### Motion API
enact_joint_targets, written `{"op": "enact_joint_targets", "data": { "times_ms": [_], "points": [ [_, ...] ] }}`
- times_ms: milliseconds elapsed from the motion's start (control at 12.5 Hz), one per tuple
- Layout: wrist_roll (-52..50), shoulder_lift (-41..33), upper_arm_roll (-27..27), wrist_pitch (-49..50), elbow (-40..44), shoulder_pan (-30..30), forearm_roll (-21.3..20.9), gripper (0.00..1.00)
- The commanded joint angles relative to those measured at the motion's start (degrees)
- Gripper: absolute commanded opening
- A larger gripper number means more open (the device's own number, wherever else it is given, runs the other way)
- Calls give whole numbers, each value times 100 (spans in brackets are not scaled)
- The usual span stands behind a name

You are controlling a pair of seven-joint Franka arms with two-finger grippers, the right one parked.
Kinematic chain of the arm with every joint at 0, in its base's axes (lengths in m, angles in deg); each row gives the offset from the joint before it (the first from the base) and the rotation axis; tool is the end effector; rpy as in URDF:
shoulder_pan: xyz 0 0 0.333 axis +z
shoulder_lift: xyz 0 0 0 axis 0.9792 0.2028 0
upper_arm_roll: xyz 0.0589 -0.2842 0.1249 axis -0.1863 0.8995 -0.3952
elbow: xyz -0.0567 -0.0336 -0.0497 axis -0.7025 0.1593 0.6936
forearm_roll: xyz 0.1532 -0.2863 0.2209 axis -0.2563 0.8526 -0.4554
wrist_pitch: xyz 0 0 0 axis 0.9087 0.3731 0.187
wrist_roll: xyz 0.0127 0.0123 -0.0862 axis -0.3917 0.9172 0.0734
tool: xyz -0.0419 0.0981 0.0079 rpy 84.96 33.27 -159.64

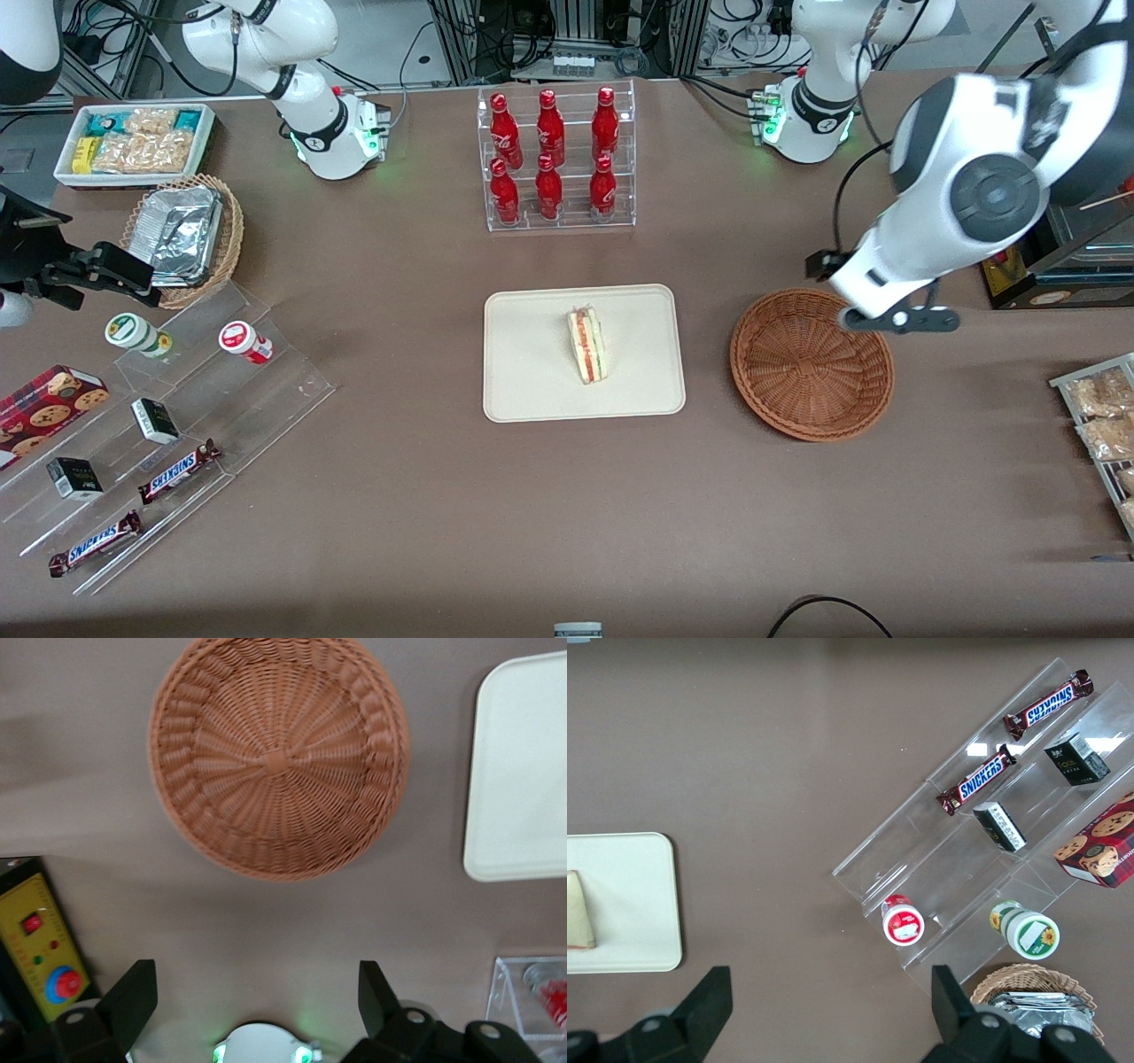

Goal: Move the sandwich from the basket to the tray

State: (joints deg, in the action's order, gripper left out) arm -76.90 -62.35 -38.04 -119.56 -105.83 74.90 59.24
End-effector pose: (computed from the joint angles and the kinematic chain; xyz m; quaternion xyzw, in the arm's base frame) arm 0.5377 -0.1271 0.5004 -0.9881 0.0469 0.1347 0.0571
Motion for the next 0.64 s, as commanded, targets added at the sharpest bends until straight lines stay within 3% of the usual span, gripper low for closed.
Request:
{"op": "enact_joint_targets", "data": {
  "times_ms": [0,240,560],
  "points": [
    [664,-226,149,554,362,558,-33,100],
    [1227,-261,96,942,908,937,-33,100],
    [1255,-314,-352,1383,1384,973,2,100]
  ]
}}
